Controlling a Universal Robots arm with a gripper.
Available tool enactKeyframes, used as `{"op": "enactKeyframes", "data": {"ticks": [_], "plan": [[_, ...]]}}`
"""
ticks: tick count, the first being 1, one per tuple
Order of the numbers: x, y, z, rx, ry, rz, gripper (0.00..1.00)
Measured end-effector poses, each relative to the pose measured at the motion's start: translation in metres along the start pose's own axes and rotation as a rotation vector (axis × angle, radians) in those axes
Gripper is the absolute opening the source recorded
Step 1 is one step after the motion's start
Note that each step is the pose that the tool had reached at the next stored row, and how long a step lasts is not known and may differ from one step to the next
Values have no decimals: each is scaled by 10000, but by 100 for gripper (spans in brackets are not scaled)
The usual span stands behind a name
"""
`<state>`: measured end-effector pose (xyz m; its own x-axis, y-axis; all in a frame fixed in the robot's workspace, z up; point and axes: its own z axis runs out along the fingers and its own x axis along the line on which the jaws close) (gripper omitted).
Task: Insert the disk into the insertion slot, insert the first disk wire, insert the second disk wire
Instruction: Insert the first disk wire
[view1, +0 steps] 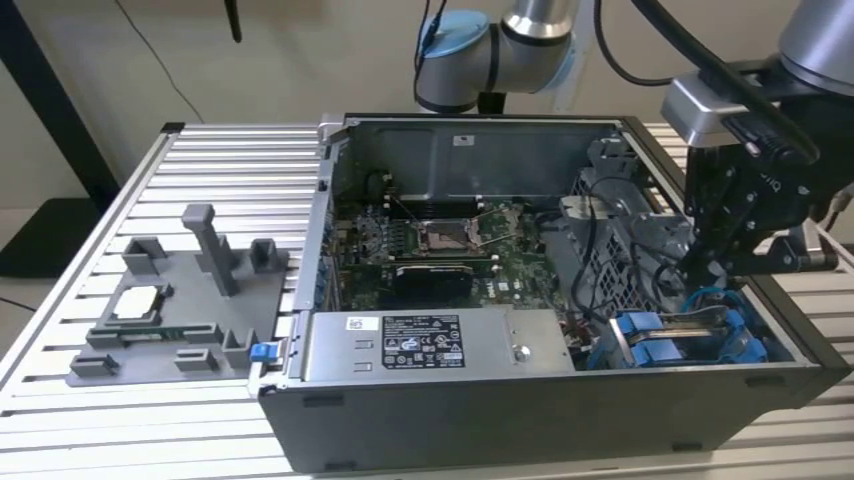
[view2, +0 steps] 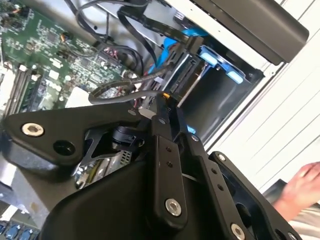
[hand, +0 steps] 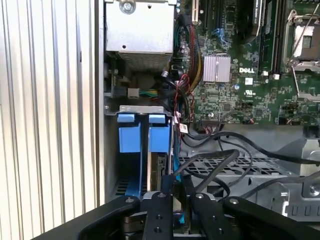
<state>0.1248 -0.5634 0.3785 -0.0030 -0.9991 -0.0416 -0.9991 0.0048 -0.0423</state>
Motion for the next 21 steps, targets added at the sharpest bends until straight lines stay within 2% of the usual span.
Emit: {"op": "enactKeyframes", "data": {"ticks": [3,5,7,21], "plan": [[0,-12,11,1,239,-8,0],[2,-22,24,2,341,-10,0],[1,-30,36,1,398,-10,0],[1,-36,45,-6,416,-12,0]]}}
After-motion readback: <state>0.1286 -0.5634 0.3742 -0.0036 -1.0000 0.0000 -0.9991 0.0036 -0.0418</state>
